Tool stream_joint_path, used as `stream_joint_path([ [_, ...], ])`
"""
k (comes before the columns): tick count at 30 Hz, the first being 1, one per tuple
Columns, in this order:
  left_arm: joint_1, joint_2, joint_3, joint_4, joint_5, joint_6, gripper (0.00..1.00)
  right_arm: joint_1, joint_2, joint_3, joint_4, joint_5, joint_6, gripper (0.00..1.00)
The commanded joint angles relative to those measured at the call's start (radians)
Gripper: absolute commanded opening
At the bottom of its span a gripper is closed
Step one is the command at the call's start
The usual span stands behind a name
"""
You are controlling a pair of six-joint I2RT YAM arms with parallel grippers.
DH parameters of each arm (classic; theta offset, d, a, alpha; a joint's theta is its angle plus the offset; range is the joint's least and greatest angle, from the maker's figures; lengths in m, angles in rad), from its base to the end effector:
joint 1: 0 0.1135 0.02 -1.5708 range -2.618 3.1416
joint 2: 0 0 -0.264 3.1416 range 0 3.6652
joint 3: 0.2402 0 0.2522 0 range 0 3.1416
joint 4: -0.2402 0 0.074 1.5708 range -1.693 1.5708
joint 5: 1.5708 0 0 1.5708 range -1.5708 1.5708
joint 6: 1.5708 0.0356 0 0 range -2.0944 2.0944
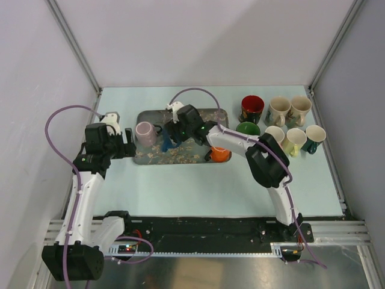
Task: Turn the mug right side up
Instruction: Move the cup to the tray.
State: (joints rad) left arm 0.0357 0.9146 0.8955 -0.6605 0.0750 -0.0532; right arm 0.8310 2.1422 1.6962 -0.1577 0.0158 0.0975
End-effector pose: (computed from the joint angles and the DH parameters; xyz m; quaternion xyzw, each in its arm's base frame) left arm 0.1901 0.0041 0.3092 -0.0239 0.9015 -0.0376 0.4304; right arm 0.3374 0.3688 0.2218 -0.3140 0.8278 0.2019 0.4188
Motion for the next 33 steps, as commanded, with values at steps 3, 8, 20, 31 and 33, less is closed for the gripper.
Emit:
stream_joint_path([
  [3, 0.01, 0.015, 0.014, 0.015, 0.036, -0.019, 0.86, -0.144, -0.076, -0.064, 0.032, -0.268, -0.189, 0.69],
  [8, 0.009, 0.035, 0.023, 0.017, 0.047, -0.015, 0.86, -0.231, -0.105, -0.045, 0.009, -0.296, -0.285, 0.72],
  [20, 0.012, 0.067, 0.06, 0.024, 0.038, -0.004, 0.86, -0.1, -0.226, -0.152, 0.008, -0.142, 0.044, 0.78],
  [31, 0.015, 0.067, 0.147, 0.016, 0.018, 0.021, 0.86, -0.052, -0.139, -0.095, -0.016, 0.064, 0.122, 0.76],
  [33, 0.013, 0.066, 0.143, 0.016, 0.018, 0.022, 0.86, -0.046, -0.118, -0.092, -0.008, 0.067, 0.127, 0.76],
])
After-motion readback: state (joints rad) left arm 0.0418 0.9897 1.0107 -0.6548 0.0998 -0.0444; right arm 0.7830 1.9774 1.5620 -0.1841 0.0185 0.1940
